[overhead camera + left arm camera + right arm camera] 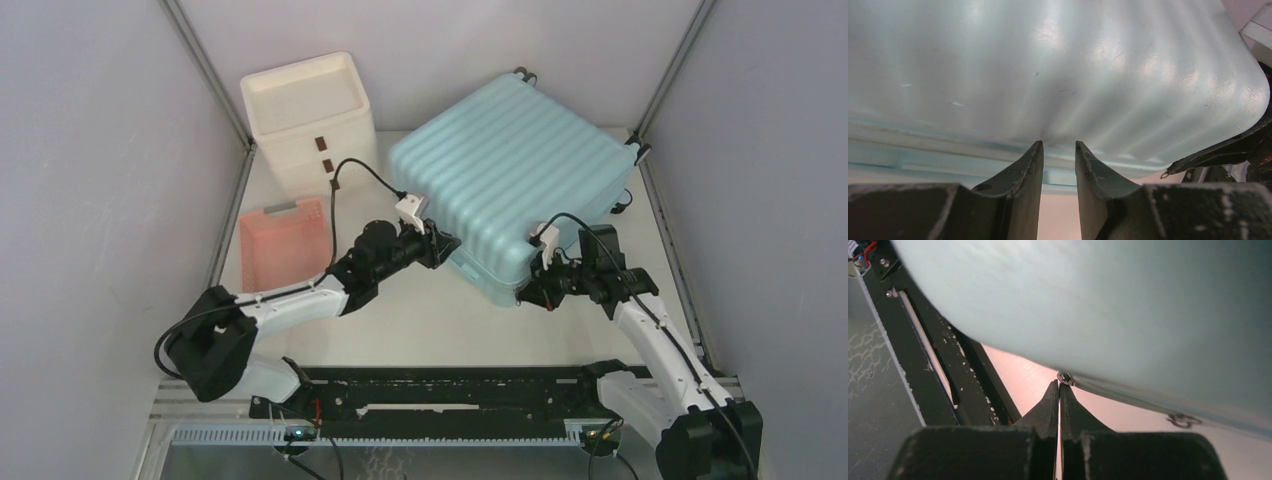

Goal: Open, take out, and arrange the luggage

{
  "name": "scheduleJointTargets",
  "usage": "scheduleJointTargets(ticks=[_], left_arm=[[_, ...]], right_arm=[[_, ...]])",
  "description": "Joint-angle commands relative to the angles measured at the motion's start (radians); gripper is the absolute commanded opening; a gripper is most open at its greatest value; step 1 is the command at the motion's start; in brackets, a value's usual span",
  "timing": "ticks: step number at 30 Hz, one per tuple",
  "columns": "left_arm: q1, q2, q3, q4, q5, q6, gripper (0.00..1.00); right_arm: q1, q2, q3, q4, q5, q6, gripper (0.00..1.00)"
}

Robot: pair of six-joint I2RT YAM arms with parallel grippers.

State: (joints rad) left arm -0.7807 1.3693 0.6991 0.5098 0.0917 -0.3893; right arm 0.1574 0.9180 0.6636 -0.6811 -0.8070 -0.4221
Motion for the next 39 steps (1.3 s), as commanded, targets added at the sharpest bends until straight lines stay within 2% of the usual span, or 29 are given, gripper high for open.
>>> scheduleJointTargets(ticks=[1, 5, 9, 12, 15, 17, 19, 22, 25, 29, 32, 34, 39], left_arm=[[-0.015, 0.056, 0.07, 0.108, 0.062, 0.012, 0.34], [-0.021, 0.104, 0.092, 0.133, 0.081, 0.002, 0.34], [-0.027, 0.143, 0.107, 0.157, 0.096, -0.012, 0.34], [-0.034, 0.162, 0.109, 0.169, 0.102, -0.019, 0.34], [-0.038, 0.168, 0.103, 0.174, 0.101, -0.021, 0.34], [-0.037, 0.16, 0.091, 0.18, 0.094, -0.021, 0.35], [-0.037, 0.141, 0.072, 0.182, 0.082, -0.018, 0.37], [-0.037, 0.083, 0.017, 0.181, 0.06, -0.011, 0.42], [-0.038, -0.014, -0.061, 0.157, 0.043, -0.012, 0.47], [-0.046, -0.174, -0.176, 0.087, 0.005, -0.016, 0.55], [-0.07, -0.293, -0.224, -0.001, -0.062, -0.003, 0.61], [-0.103, -0.363, -0.239, -0.05, -0.117, 0.006, 0.64], [-0.224, -0.396, -0.224, -0.113, -0.271, 0.008, 0.65]], right_arm=[[0.124, -0.011, 0.043, 0.059, -0.038, 0.13, 0.0], [0.237, -0.102, -0.016, 0.242, 0.117, 0.319, 0.0], [0.393, -0.177, -0.075, 0.406, 0.381, 0.501, 0.0], [0.48, -0.18, -0.1, 0.444, 0.565, 0.65, 0.0], [0.493, -0.198, -0.137, 0.489, 0.55, 0.765, 0.0], [0.513, -0.211, -0.152, 0.511, 0.523, 0.786, 0.0], [0.522, -0.228, -0.159, 0.52, 0.514, 0.772, 0.12], [0.521, -0.251, -0.138, 0.463, 0.48, 0.676, 0.27], [0.521, -0.295, -0.104, 0.326, 0.436, 0.444, 0.4], [0.514, -0.337, -0.037, 0.108, 0.423, 0.088, 0.62], [0.458, -0.337, 0.028, -0.067, 0.342, -0.133, 0.7], [0.382, -0.331, 0.062, -0.136, 0.272, -0.198, 0.72], [0.062, -0.263, 0.142, -0.27, 0.035, -0.295, 0.73]])
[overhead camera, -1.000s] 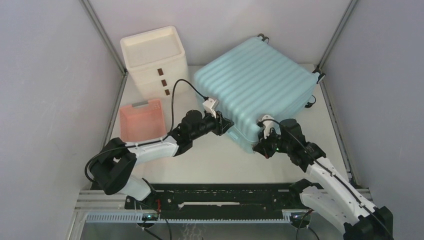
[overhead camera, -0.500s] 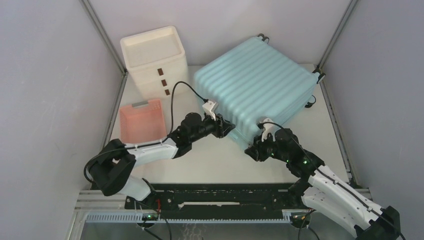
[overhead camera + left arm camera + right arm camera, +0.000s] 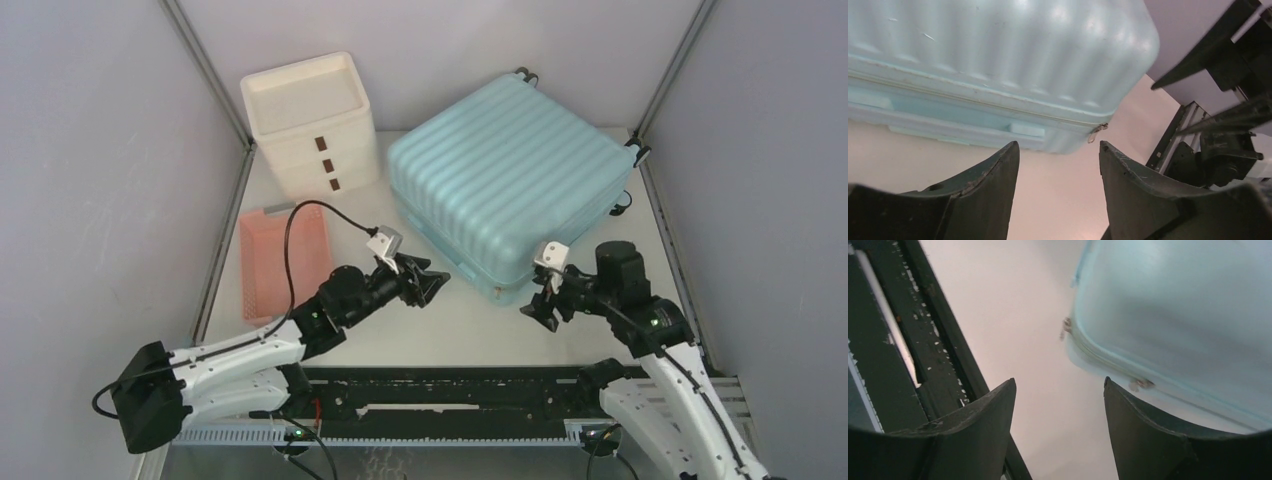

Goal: Open, take out, and arrange the luggage

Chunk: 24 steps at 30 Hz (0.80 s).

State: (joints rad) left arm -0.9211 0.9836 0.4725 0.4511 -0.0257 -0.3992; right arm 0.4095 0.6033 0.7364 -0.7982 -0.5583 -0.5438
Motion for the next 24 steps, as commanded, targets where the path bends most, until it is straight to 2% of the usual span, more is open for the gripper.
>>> scheduleJointTargets(ticks=[1, 4, 8, 14, 18, 24], left_arm=[[-0.115, 0.007, 0.009, -0.05, -0.188, 0.014, 0.65], [-0.209, 0.097, 0.043, -0.009, -0.253, 0.007, 0.65], [-0.277, 0.244, 0.073, 0.115, -0.264, 0.007, 0.63], [-0.28, 0.453, 0.085, 0.354, -0.252, -0.008, 0.6], [-0.28, 0.554, 0.157, 0.387, -0.224, -0.013, 0.59], [-0.283, 0.65, 0.227, 0.393, -0.229, -0.074, 0.53]], right_arm=[[-0.247, 0.076, 0.08, -0.169, -0.265, -0.182, 0.73], [-0.376, 0.133, 0.1, -0.198, -0.359, -0.191, 0.72], [-0.464, 0.187, 0.097, -0.213, -0.429, -0.187, 0.7], [-0.479, 0.159, 0.012, -0.064, -0.482, -0.087, 0.7], [-0.478, 0.123, -0.045, 0.041, -0.494, -0.003, 0.7], [-0.483, 0.117, -0.051, 0.077, -0.474, 0.019, 0.7]])
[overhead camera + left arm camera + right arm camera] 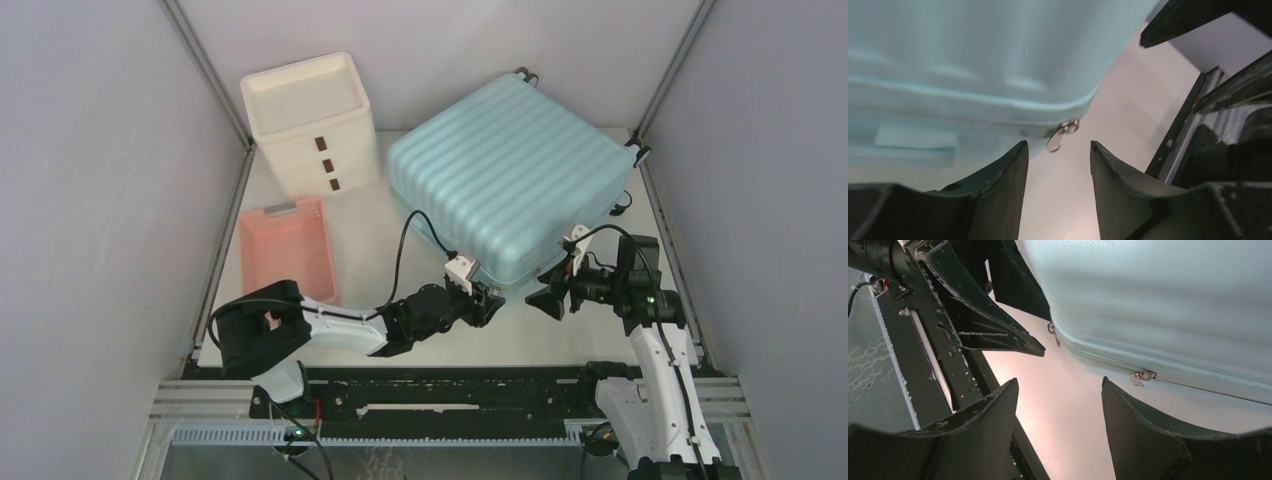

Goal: Open, take out, and arrange the luggage

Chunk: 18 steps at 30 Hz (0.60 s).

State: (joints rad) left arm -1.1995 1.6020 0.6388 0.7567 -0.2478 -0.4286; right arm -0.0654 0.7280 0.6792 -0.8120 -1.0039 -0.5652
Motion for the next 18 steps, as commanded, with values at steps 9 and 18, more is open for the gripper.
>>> scheduleJointTargets(ticks=[9, 18], left_arm=[[-0.027, 0.049, 0.083, 0.057, -0.114, -0.099, 0.39], [-0.048, 0.03, 0.095, 0.048, -0.162, -0.12, 0.25]], right_arm=[[-0.056, -0.015, 0.006, 0.085, -0.063, 0.032, 0.7], [-0.072, -0.012, 0.006, 0.085, -0.073, 0.03, 0.7]])
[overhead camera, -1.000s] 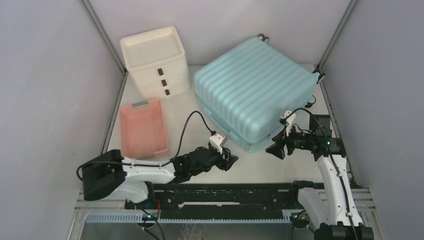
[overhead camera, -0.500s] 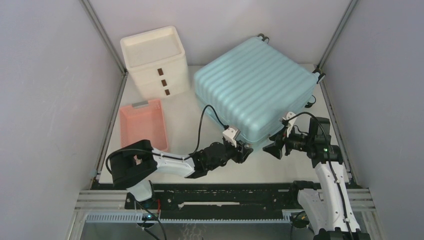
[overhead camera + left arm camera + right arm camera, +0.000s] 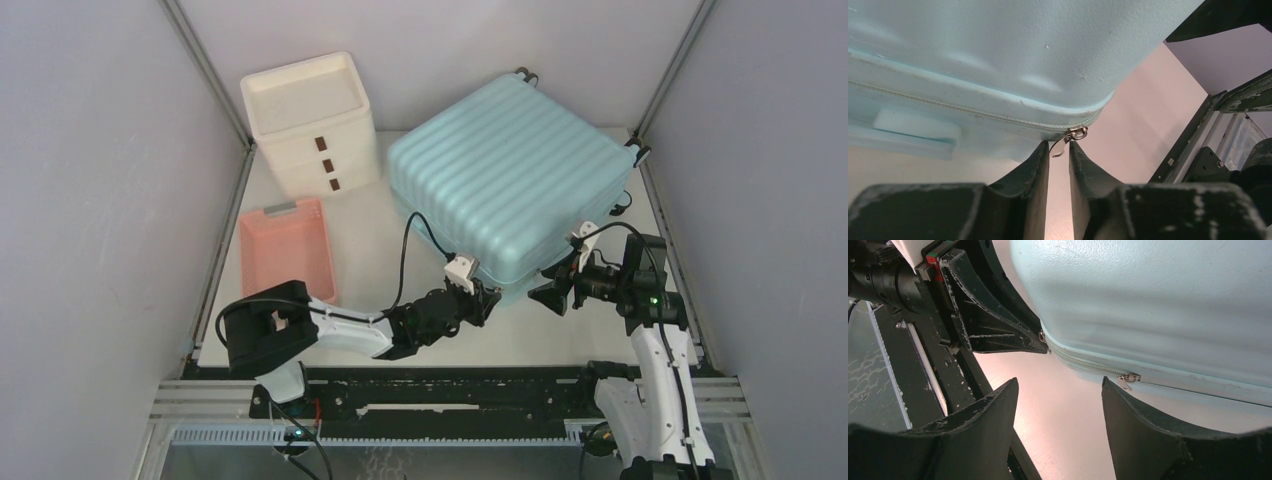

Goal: Open, take out, and arrange the luggage

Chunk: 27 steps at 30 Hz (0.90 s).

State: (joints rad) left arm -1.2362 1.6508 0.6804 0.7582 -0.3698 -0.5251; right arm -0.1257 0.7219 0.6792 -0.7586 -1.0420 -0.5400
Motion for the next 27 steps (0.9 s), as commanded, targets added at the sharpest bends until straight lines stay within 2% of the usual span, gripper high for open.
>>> scheduleJointTargets(ticks=[1, 4, 10, 17, 20, 23, 25, 27], left_arm=[[-0.011, -0.019, 0.053, 0.047, -0.039, -0.03, 0.23], [-0.012, -0.016, 0.056, 0.054, -0.028, -0.036, 0.15], [-0.017, -0.014, 0.065, 0.067, -0.013, -0.04, 0.06], [-0.019, -0.018, 0.051, 0.067, -0.028, -0.071, 0.06], [-0.019, -0.017, 0.058, 0.053, -0.039, -0.088, 0.18], [-0.019, -0.018, 0.065, 0.031, -0.053, -0.095, 0.21], [-0.019, -0.018, 0.065, 0.03, -0.056, -0.096, 0.18], [-0.019, -0.019, 0.065, 0.027, -0.059, -0.096, 0.09]], right_arm=[[-0.014, -0.004, 0.006, 0.032, -0.037, 0.004, 0.7], [-0.022, -0.003, 0.006, 0.029, -0.04, 0.001, 0.7], [-0.04, 0.002, 0.006, 0.024, -0.046, -0.005, 0.7], [-0.049, 0.002, 0.006, 0.022, -0.054, -0.011, 0.7], [-0.051, 0.0, 0.006, 0.018, -0.059, -0.013, 0.7], [-0.054, -0.001, 0.006, 0.017, -0.062, -0.017, 0.7], [-0.055, 0.0, 0.006, 0.014, -0.064, -0.021, 0.7], [-0.057, 0.0, 0.006, 0.012, -0.067, -0.021, 0.7]])
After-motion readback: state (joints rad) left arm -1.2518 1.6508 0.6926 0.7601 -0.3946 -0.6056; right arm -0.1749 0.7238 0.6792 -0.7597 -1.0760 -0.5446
